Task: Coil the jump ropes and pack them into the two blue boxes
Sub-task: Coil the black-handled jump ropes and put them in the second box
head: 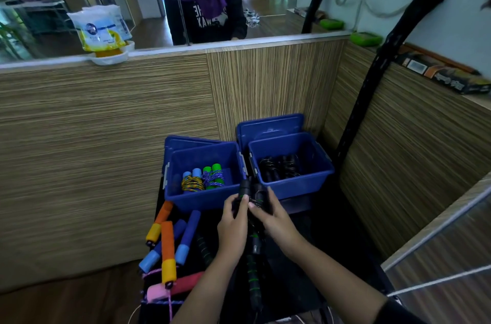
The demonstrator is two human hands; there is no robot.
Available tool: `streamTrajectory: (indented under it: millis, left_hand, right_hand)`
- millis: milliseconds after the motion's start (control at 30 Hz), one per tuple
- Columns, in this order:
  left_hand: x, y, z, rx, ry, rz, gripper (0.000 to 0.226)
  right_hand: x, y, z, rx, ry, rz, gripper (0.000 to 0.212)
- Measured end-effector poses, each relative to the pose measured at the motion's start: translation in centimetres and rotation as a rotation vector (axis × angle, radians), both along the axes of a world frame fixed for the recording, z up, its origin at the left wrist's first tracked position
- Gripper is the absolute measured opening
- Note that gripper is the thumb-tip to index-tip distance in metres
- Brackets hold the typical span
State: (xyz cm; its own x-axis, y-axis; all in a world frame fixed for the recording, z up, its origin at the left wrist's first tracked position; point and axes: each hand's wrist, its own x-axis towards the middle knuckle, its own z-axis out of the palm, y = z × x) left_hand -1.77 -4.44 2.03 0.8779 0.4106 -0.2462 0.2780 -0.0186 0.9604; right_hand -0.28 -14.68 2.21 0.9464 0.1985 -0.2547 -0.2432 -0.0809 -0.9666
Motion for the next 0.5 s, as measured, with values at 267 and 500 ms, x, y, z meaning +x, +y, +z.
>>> streamTrajectory:
  millis: [267, 500]
  left_hand:
    - [-0.5, 0.4, -1.2, 0.125, -0.099, 0.013, 0.02]
    - [0.7, 0.2, -3.0, 0.179, -0.199, -0.054, 0.017]
  right_hand:
    - [0.6, 0.3, -1.1, -0.201, -0.075, 0.06, 0.074]
    - [0.6, -0.3, -1.1, -0.028, -0.026, 0.005, 0.077]
